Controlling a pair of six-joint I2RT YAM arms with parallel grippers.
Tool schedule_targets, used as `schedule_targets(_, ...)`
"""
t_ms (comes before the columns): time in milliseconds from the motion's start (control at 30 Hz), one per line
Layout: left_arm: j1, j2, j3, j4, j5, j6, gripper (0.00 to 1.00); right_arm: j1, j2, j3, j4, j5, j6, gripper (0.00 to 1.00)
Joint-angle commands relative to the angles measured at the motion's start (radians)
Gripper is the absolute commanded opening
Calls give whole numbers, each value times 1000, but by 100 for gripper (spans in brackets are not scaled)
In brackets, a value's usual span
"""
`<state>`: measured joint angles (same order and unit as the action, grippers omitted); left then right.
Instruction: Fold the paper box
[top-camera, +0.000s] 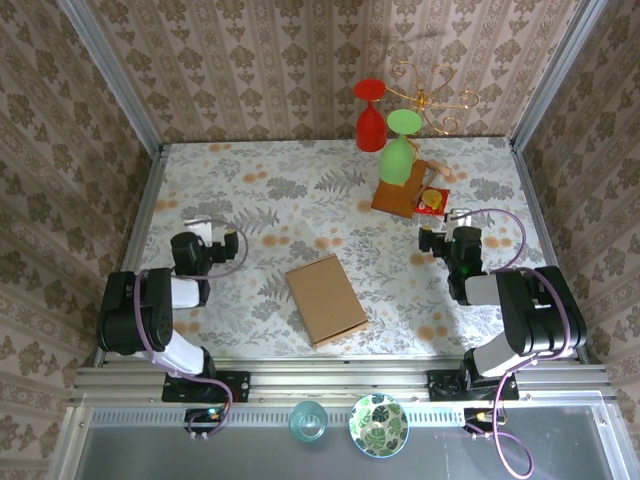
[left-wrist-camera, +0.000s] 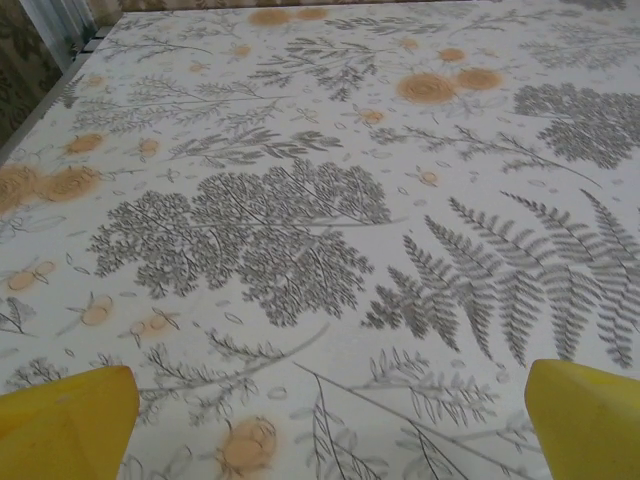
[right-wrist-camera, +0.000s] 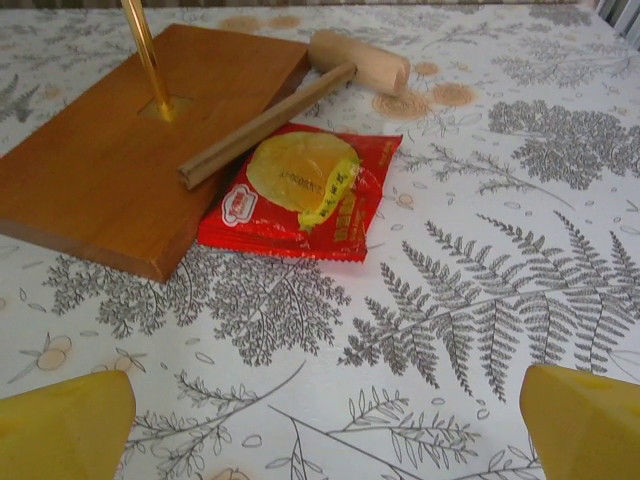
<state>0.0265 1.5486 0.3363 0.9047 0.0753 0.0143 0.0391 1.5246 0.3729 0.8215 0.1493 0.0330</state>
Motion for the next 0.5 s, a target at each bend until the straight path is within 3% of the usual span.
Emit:
schedule_targets(0,11,4,-5,118,-61,-20,100,-1,11,27,61,26,16,100)
schedule_targets(467,3,8,18,81,-69,-7,100,-1,9,29,49,26,17,100)
